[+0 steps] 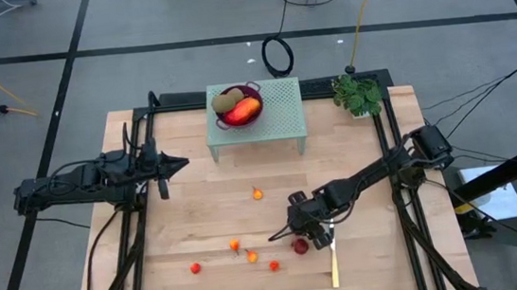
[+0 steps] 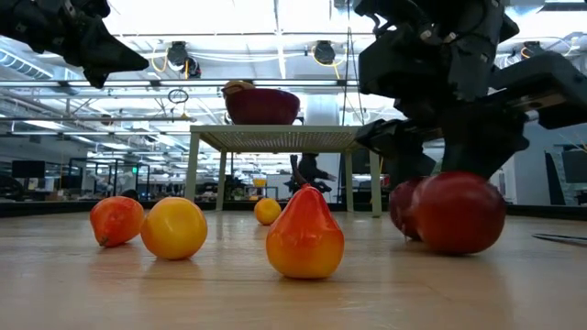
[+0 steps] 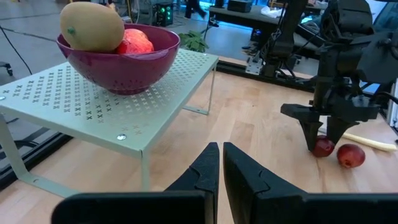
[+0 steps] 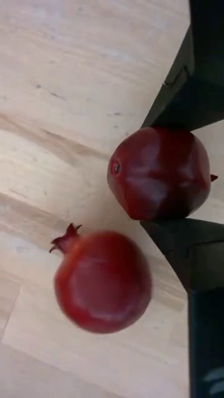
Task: Pick & Place Fruit
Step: Put the red pomegranate in the red strainer bowl on the shelf
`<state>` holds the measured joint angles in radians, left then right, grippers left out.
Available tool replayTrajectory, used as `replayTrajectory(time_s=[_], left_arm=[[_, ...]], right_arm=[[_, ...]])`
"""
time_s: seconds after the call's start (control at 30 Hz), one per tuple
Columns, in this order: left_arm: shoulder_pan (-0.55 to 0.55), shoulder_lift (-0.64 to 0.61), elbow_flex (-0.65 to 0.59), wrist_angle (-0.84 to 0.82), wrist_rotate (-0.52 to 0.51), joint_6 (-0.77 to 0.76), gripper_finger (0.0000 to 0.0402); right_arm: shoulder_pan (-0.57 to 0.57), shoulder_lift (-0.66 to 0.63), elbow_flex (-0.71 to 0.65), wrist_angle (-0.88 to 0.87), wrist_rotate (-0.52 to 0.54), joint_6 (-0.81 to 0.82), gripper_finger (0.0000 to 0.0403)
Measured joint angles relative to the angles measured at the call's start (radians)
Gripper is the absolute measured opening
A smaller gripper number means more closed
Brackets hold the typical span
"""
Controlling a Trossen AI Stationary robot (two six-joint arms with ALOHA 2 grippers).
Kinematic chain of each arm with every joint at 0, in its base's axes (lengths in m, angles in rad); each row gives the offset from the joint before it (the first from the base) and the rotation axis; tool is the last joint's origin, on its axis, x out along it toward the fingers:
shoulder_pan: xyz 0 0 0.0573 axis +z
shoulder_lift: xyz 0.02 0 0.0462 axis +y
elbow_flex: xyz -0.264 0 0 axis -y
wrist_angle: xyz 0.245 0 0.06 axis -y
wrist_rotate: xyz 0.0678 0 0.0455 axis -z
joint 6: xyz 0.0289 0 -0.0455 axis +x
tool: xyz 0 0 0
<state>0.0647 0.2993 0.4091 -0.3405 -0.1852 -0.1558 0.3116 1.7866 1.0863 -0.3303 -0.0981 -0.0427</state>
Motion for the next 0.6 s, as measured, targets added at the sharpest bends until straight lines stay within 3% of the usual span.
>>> replayTrajectory(time_s=[0.23,0.4,0.6], left_arm=[[0.000,0.000,0.000,0.000,0.000,0.020,0.0021],[0.000,0.000,0.000,0.000,0.000,0.023,0.0021],[0.000,0.001,0.000,0.000,0.000,0.024,0.0021]], right_arm=[[-0.027,-0.035,0.006,-0.039,0.073,-0.044,0.0183],[-0.061,-0.108,0.073,-0.137,0.202,-0.106,0.0182],[-0.125,-0.233,0.132,-0.093,0.370,-0.131,0.0182]])
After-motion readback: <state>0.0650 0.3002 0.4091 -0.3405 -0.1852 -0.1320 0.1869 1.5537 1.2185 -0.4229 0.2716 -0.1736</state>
